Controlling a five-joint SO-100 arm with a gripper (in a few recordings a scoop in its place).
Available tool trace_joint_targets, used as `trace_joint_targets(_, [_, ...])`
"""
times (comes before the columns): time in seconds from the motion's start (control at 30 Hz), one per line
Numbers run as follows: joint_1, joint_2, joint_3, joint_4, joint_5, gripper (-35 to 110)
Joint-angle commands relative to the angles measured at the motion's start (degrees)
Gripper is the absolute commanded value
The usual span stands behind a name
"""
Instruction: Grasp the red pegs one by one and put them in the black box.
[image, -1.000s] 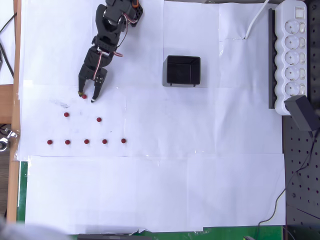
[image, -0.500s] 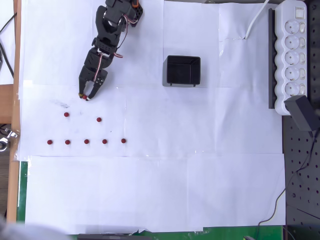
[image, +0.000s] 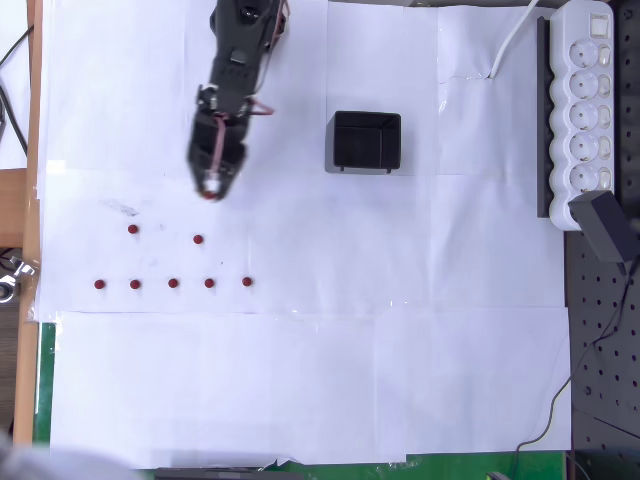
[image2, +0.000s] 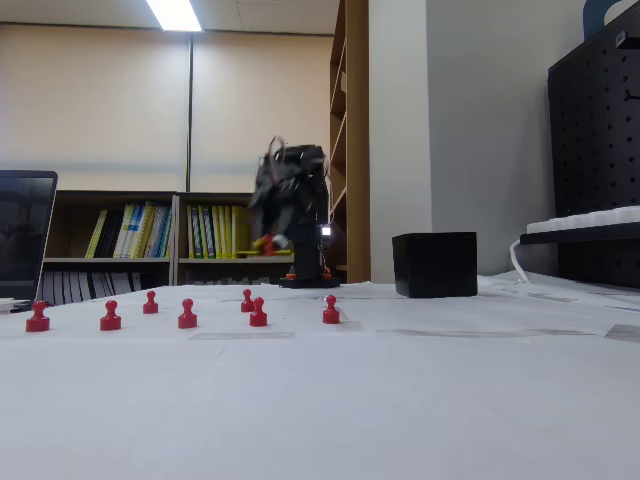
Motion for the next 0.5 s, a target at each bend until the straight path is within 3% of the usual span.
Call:
trace_joint_targets(0.0, [-15.64,0.88,18.46,22.41,-7.65,0])
trace_joint_targets(0.23, [-36.12,16.17,36.12,27.95,-16.44,0])
trace_joint_targets(0.47, [-43.86,30.59,36.47,22.85,-16.26,0])
